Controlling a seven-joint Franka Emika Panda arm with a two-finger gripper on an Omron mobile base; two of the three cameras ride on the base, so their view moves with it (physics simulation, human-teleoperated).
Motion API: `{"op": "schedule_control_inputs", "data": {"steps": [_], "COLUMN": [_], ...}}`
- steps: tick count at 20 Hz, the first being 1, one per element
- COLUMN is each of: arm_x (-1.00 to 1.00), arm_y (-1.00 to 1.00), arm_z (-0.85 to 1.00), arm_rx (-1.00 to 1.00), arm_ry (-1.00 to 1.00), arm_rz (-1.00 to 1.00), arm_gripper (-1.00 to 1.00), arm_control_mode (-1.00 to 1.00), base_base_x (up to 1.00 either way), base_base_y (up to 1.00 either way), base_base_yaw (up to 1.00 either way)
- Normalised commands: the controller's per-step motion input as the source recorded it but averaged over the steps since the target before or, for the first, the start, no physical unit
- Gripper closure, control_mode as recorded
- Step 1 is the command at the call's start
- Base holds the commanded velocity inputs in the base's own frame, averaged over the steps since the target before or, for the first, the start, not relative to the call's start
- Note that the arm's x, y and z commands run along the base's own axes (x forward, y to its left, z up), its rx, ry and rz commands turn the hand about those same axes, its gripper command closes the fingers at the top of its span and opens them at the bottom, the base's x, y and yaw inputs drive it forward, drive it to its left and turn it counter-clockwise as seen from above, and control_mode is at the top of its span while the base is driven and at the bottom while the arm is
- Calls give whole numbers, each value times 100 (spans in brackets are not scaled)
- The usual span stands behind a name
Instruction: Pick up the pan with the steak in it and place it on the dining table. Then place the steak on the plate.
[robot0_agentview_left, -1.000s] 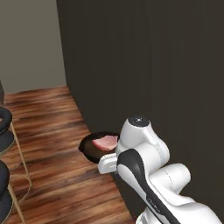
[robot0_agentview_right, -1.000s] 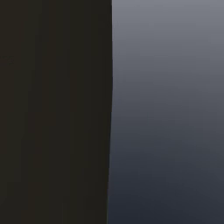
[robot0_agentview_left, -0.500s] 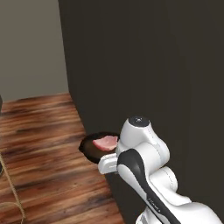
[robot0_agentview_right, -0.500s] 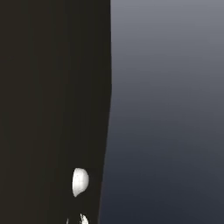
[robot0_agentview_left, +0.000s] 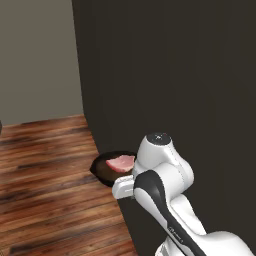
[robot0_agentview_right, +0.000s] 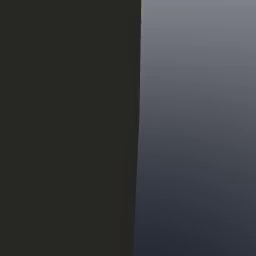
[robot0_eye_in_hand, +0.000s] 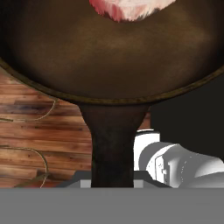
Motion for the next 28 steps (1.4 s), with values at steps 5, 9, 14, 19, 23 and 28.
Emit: {"op": "schedule_control_inputs", "data": {"steps": [5,9,14,19,23,28], "arm_x": [0,0,0,0,0,0], "arm_y": [0,0,0,0,0,0], "arm_z": [0,0,0,0,0,0], "arm_rx": [0,0,0,0,0,0], "arm_ry": [0,0,0,0,0,0], "arm_rz": [0,0,0,0,0,0], "arm_gripper": [100,100,100,100,100,100], "arm_control_mode": [100,100,100,100,100,100], "base_base_x": [100,100,89,30,5,0], "base_base_y": [-19,-17,-4,0,0,0], "base_base_yaw": [6,8,19,39,44,47]}}
